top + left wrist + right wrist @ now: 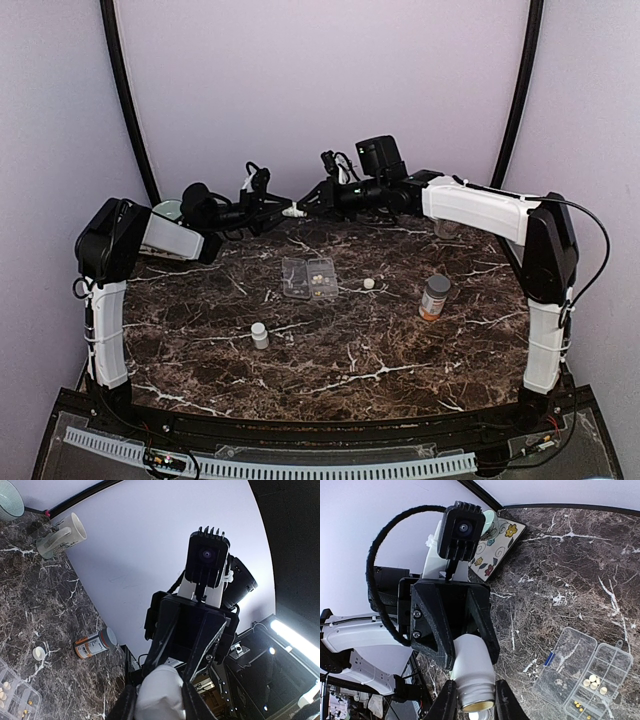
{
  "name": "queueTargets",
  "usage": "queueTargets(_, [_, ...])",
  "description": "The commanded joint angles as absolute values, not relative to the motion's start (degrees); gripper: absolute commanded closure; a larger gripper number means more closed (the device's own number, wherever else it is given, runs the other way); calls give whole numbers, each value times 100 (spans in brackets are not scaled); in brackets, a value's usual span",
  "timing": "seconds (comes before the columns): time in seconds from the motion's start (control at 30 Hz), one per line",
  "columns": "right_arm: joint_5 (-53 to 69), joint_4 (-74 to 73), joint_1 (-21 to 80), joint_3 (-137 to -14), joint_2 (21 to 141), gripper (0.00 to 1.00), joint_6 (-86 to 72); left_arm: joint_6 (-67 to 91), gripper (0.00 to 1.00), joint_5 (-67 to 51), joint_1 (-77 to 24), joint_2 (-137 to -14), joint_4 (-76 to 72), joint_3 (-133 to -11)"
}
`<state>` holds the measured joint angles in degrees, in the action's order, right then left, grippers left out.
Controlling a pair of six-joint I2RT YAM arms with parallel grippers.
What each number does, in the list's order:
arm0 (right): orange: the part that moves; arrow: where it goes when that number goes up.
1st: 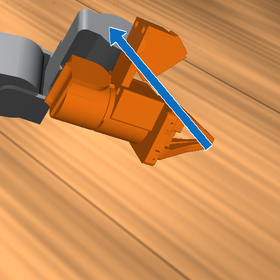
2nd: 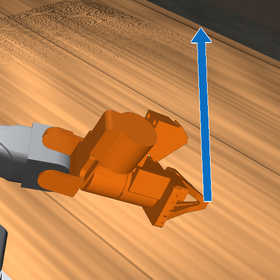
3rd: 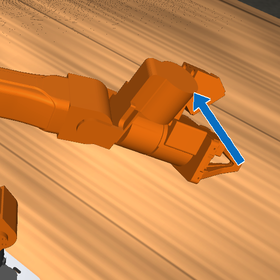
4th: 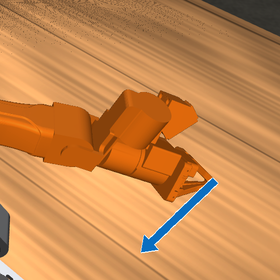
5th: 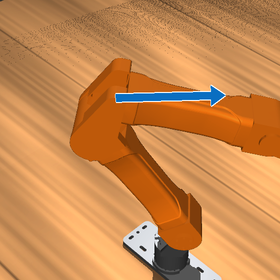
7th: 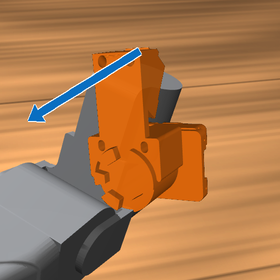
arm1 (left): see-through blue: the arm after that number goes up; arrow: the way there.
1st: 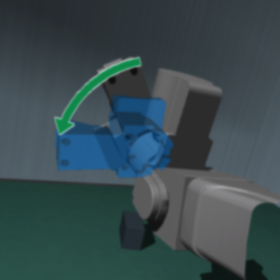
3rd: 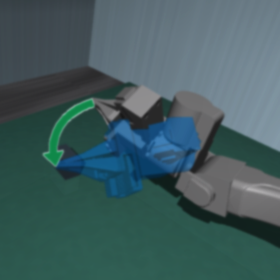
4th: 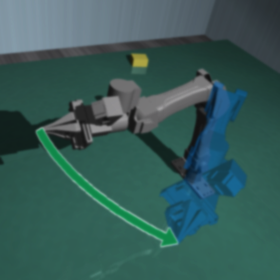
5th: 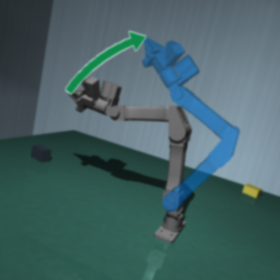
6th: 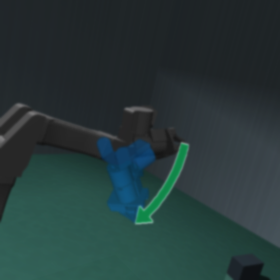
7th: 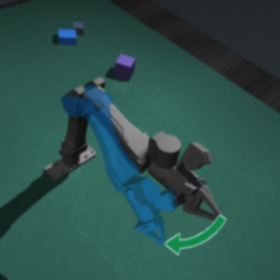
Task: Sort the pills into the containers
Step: Pass from the left arm to the right
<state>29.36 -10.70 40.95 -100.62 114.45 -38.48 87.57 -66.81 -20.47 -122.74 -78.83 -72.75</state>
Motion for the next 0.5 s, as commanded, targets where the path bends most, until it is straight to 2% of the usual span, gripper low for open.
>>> queueTargets(0.0, [3123, -1003, 4225, -10218, 11501, 74, -3918, 8719, 100, -6593, -2065, -12253, -8119, -7401])
queueTargets(0.1, [3135, -997, 4242, -10213, 11496, 65, -3922, 8735, 100, -6576, -2070, -12257, -8141, -7387])
queueTargets(0.27, [3109, -1031, 4258, -10190, 11492, 63, -3911, 8731, 100, -6572, -2071, -12258, -8157, -7391])
queueTargets(0.37, [3102, -1022, 4263, -10193, 11492, 65, -3920, 8739, 100, -6579, -2073, -12260, -8168, -7375])
queueTargets(0.47, [3103, -1081, 4271, -10259, 11521, 73, -3903, 8739, 100, -6574, -2074, -12258, -8184, -7357])
